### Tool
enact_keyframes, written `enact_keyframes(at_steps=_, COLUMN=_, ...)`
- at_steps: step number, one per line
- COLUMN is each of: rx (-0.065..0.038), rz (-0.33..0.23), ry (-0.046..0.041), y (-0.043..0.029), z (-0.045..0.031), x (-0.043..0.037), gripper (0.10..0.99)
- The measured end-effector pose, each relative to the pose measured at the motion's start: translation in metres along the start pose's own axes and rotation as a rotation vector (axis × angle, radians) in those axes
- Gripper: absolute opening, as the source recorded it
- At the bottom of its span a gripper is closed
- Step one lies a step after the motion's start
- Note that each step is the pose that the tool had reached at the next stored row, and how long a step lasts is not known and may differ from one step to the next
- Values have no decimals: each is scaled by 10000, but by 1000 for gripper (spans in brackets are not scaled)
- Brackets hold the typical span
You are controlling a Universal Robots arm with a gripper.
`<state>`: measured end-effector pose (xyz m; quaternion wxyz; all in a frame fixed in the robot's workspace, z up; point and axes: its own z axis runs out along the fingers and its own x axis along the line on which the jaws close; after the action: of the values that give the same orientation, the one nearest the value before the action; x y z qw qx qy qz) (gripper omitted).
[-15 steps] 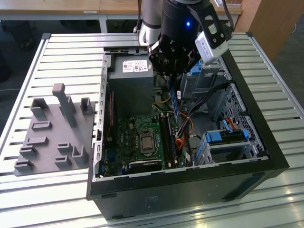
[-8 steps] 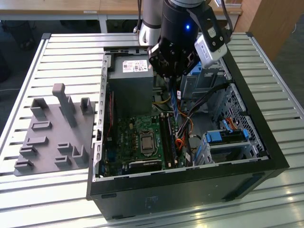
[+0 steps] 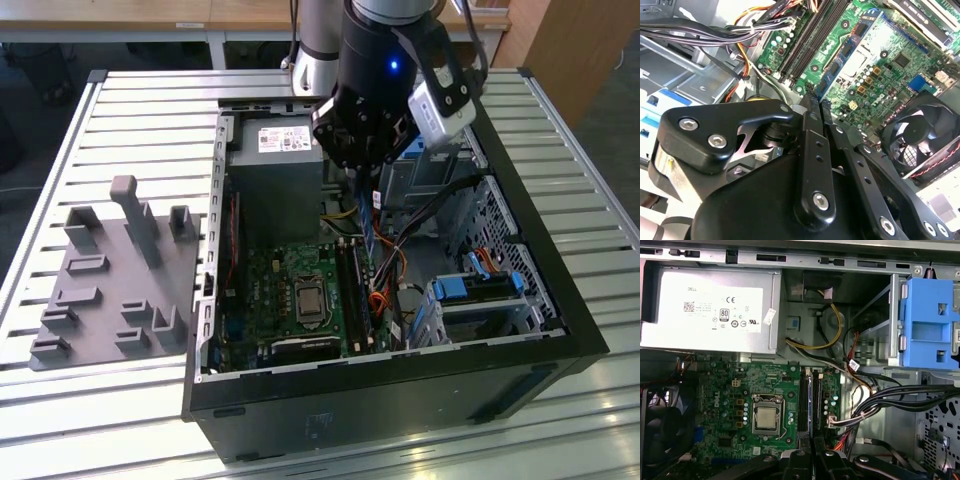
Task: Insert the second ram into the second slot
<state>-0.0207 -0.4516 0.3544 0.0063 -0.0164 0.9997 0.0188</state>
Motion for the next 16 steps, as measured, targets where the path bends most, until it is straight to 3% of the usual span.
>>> enact_keyframes(at_steps=16, rx=-3, rz=4, ry=76, y=-21, z=103, x=2, gripper=137)
